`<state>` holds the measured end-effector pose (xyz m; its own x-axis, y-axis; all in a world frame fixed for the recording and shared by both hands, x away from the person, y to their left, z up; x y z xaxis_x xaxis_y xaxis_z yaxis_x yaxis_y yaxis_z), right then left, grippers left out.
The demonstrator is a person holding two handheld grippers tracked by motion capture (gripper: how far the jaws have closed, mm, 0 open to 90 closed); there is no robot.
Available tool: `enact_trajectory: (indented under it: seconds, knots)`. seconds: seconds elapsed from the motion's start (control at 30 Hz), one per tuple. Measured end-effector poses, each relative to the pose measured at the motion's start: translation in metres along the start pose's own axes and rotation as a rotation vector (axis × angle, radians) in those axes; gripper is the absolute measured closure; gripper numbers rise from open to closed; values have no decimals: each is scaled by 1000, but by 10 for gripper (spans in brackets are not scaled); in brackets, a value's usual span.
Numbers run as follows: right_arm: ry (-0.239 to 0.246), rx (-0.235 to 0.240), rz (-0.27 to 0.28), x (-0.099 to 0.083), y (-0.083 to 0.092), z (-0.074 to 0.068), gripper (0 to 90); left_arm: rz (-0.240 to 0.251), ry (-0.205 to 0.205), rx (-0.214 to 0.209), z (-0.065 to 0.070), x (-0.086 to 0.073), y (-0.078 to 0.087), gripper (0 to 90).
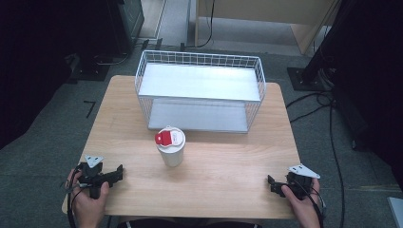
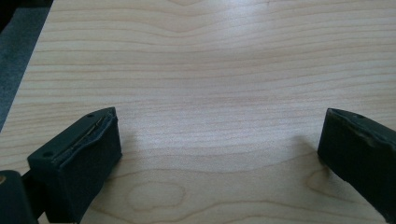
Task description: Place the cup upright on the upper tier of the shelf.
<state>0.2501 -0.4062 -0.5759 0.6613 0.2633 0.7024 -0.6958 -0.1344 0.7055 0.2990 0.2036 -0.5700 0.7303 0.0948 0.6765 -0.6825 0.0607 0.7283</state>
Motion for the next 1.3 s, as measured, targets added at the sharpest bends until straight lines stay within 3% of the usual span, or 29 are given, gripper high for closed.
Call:
enact_trajectory:
  seconds: [0.13,0.3,0.53,0.57,0.63,0.67,0.8,1.07,1.3]
  knots:
    - [-13,42,3,4,1,-5,0,0,0,0,0,0,0,0]
    - [-3,25,13,16,4,-10,0,0,0,0,0,0,0,0]
    - [54,62,67,37,6,-30,0,0,0,0,0,0,0,0]
    - [67,63,79,45,7,-38,0,0,0,0,0,0,0,0]
    - [68,66,84,47,7,-41,0,0,0,0,0,0,0,0]
    - [71,95,96,56,6,-51,0,0,0,0,0,0,0,0]
    - [91,118,108,66,6,-65,0,0,0,0,0,0,0,0]
    - [100,147,130,81,3,-83,0,0,0,0,0,0,0,0]
    - [166,191,138,97,-2,-112,0,-1,-1,0,0,0,0,0]
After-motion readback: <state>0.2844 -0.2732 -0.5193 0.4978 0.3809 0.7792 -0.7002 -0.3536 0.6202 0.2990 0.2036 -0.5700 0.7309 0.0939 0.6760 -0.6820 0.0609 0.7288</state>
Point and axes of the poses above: each handheld gripper's, and its own axes: y roughly backward along the jaws, x roughly out of its top, z roughly to its right, the point moved 7 cm from there along -y, roughly forward along the jaws, and after that the axes turned 10 degrees about y, right-handed, at the moved point
